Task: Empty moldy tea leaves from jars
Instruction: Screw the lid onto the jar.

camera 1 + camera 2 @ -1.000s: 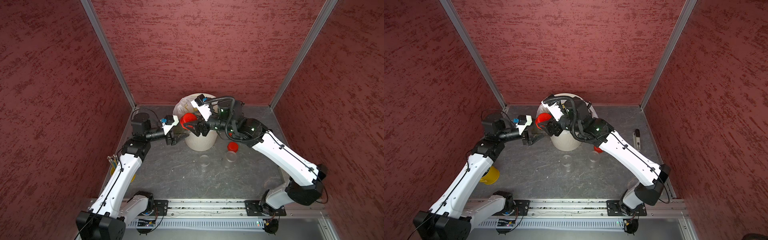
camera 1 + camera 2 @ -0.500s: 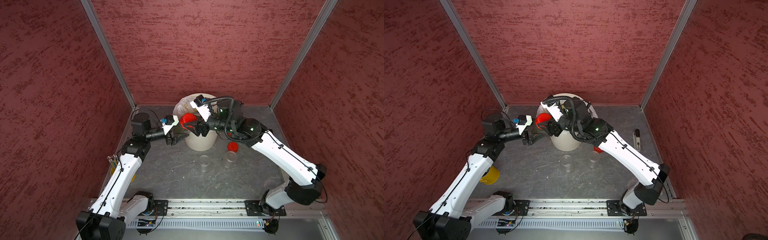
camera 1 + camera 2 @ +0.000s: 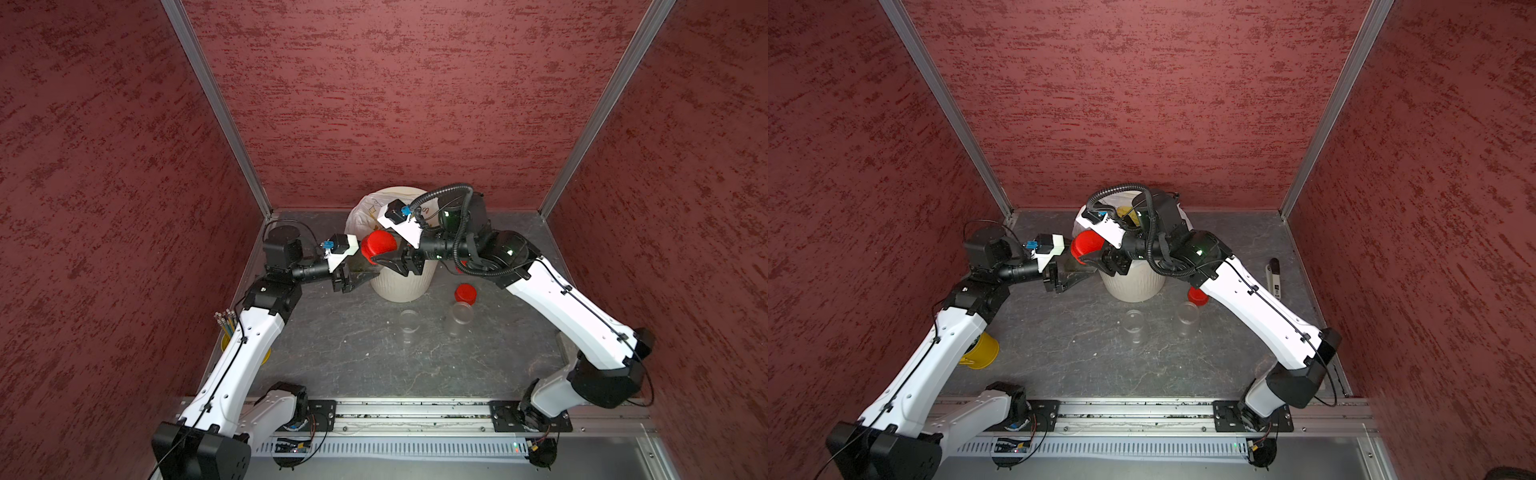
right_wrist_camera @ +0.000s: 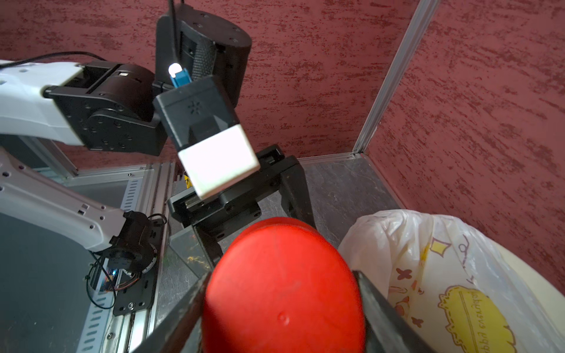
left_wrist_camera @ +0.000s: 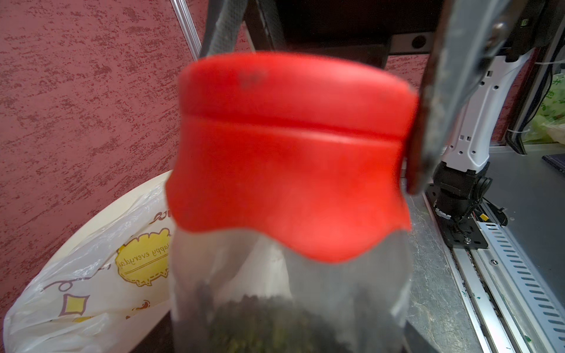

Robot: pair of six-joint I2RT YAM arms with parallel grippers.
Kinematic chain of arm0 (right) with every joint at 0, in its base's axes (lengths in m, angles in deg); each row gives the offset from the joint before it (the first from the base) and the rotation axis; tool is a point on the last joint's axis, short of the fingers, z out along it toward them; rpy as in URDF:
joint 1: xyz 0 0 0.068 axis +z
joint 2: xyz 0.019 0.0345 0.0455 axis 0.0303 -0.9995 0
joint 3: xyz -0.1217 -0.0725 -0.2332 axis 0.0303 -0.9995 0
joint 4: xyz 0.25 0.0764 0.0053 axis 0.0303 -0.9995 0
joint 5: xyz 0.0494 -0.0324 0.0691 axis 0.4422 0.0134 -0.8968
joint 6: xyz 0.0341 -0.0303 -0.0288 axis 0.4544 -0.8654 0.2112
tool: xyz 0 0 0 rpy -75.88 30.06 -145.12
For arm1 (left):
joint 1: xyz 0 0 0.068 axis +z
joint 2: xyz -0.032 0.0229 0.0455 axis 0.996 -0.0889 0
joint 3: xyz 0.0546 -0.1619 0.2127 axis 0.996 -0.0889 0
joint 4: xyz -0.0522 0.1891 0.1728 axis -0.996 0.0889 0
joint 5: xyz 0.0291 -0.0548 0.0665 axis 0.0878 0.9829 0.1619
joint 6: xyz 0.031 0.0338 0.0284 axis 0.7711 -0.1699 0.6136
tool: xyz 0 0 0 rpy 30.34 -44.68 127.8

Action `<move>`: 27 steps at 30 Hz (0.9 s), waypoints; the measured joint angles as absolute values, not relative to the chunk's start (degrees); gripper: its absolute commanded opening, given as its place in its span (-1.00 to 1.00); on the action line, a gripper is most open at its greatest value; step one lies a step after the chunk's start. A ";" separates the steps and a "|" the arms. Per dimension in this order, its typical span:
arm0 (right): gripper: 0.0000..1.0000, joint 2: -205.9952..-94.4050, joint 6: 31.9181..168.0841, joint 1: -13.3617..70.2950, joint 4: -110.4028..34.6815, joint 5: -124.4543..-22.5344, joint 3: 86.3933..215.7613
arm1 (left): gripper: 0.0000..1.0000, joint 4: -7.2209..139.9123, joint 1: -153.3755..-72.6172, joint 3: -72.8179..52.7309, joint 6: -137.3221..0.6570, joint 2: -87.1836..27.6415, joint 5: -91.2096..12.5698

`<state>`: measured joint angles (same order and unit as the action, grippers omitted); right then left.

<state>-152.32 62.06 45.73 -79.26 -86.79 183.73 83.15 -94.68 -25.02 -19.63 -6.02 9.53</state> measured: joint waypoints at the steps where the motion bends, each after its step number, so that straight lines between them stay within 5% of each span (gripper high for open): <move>1: -0.20 -153.19 60.73 45.38 -80.79 -87.78 185.39 | 0.27 83.22 -94.70 -24.95 -19.61 -6.02 9.60; 10: 0.02 -160.56 47.24 43.78 -94.49 -94.05 199.36 | 0.27 84.11 -94.46 -24.74 -19.12 -6.02 10.05; 17: 0.73 -161.28 44.71 43.72 -96.87 -94.90 201.70 | 0.27 84.44 -94.55 -24.52 -19.50 -6.02 10.89; 27: 0.96 -151.77 59.13 43.76 -82.65 -92.22 185.59 | 0.27 84.81 -94.48 -24.52 -20.87 -6.28 8.94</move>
